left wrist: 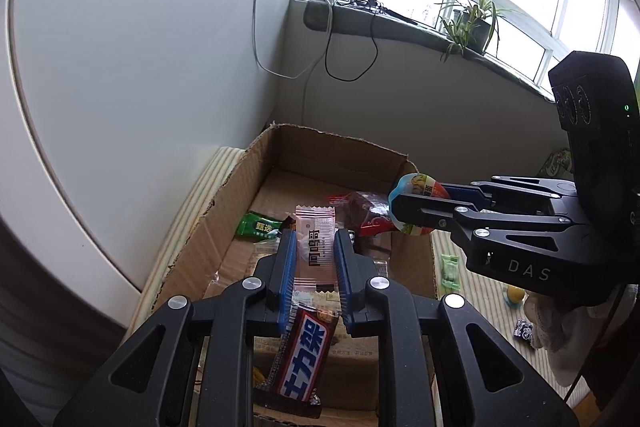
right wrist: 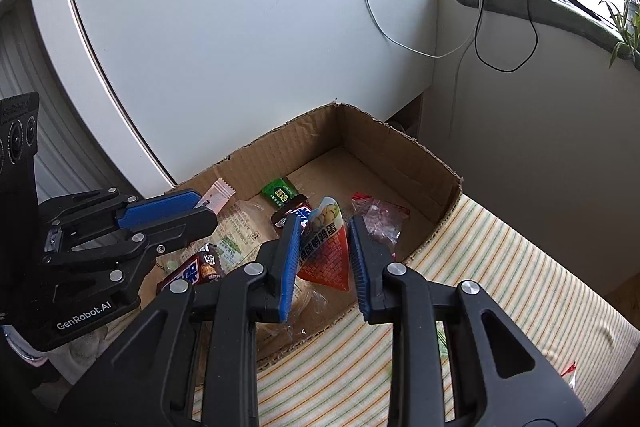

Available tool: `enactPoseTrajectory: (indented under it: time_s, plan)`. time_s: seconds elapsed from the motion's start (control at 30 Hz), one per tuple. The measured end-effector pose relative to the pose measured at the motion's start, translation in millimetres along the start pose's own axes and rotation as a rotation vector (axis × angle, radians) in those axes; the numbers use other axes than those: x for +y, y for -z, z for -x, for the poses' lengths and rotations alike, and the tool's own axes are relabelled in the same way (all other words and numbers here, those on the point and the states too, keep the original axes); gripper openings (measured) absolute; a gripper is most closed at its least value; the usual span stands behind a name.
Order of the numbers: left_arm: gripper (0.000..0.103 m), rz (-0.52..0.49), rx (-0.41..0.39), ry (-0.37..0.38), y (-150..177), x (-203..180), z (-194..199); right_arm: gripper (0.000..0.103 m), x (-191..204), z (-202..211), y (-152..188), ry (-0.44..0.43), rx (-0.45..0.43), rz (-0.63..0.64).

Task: Organize snacks
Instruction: 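Carry the pink candy with the left tool while the right tool carries the red packet into the box, then open both tools to drop the pink candy and red packet into the box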

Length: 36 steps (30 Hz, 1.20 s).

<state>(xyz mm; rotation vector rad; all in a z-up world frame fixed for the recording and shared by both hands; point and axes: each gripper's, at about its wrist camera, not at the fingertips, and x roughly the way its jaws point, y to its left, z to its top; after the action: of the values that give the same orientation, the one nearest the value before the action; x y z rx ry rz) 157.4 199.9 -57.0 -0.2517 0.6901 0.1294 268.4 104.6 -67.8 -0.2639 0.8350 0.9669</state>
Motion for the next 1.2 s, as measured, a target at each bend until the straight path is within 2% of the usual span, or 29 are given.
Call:
enactPoseTrajectory:
  time_s: [0.37, 0.4, 0.43, 0.5, 0.87, 1.2]
  plan:
    - [0.018, 0.019, 0.013, -0.007, -1, 3, -5, 0.026, 0, -8, -3, -0.008, 0.007, 0.009]
    - [0.018, 0.019, 0.013, -0.006, -1, 3, -5, 0.03, 0, -7, -3, -0.003, 0.004, 0.007]
    - [0.018, 0.022, 0.014, -0.008, -1, 3, -5, 0.041, -1, -6, -3, 0.002, -0.001, 0.004]
    - [0.018, 0.027, 0.012, -0.012, 0, 4, -5, 0.051, -2, -1, -3, 0.006, -0.015, -0.001]
    - [0.018, 0.016, -0.001, -0.003, 2, -8, 4, 0.051, -11, 30, 8, 0.034, -0.04, -0.021]
    - [0.018, -0.001, -0.009, 0.031, 6, -31, 11, 0.051, -27, 78, 42, 0.089, -0.059, -0.038]
